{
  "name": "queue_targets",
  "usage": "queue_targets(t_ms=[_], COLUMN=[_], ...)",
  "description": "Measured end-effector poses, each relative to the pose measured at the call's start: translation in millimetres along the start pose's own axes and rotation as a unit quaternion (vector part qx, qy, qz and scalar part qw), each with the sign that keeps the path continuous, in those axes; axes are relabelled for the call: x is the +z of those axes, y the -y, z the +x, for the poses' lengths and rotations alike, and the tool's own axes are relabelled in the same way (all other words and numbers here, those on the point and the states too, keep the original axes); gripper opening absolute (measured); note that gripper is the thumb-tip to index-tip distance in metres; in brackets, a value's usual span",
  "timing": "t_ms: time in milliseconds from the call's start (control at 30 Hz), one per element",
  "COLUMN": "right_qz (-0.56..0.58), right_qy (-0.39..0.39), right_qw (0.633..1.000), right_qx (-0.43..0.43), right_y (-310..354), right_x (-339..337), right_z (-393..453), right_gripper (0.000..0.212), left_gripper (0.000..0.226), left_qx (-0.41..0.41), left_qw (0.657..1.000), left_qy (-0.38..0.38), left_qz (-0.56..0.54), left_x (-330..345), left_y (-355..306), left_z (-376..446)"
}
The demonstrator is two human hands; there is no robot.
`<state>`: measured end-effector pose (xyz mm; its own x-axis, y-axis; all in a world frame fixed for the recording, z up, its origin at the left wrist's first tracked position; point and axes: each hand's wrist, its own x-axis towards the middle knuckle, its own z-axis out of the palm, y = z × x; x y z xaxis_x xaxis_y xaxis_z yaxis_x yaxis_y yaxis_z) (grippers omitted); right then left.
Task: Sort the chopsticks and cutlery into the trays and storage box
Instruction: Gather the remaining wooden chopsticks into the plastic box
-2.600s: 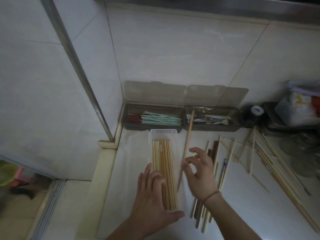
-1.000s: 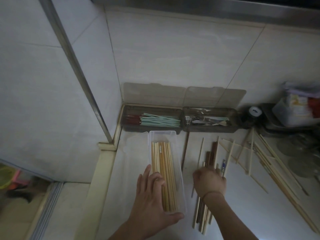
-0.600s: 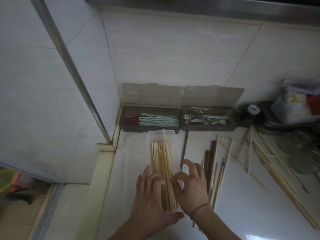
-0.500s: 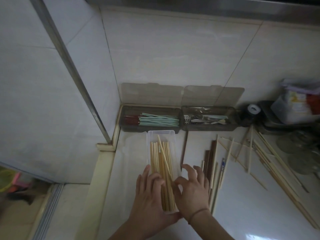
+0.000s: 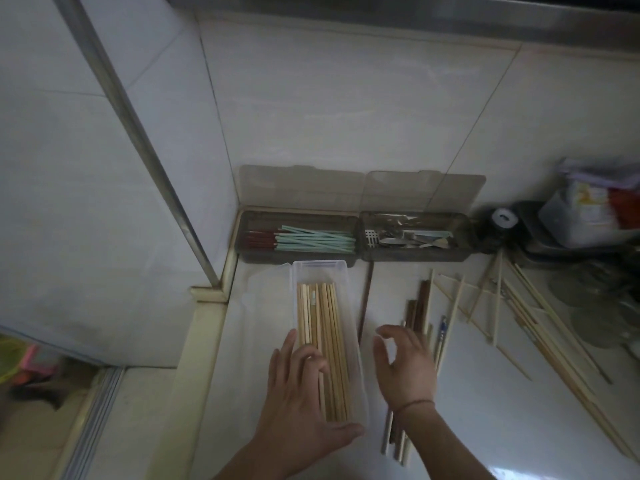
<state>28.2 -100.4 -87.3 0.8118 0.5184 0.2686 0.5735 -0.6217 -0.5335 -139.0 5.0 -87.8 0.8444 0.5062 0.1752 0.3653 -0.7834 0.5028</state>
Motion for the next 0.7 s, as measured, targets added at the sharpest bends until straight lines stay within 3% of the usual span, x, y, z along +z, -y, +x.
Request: queue_targets(t_ms=[100,167,233,467,700], right_qz=[-0.18,-0.278,-0.317,-0.364,-0.37], right_qy=[0.064,0.168,0.207,0.216,0.216], right_qw=[0.978,0.938,0.919,0.903,0.9], right_qx=[0.081,0.122,0.114,0.078,0.077], right_y=[-23,-31,-33,-18,-15], right_x=[-6,-10,-12,-7,-12], right_z=[10,11,10,3,-4], right_gripper=[0.018,0.027,0.038,0.049,0.042], left_gripper=[0.084,0.083,0.083,0.084,0.083], left_qx=[-0.001,-0.002,-0.004,-0.003,-0.002], left_qw=[1.0,1.0,1.0,1.0,1.0], left_qy=[0.007,0.01,0.013,0.015,0.012], left_qz=[0.003,0.005,0.005,0.008,0.009], left_x=[0,0,0,0,0], left_y=[0,0,0,-1,0], left_z=[0,-1,-1,0,-1])
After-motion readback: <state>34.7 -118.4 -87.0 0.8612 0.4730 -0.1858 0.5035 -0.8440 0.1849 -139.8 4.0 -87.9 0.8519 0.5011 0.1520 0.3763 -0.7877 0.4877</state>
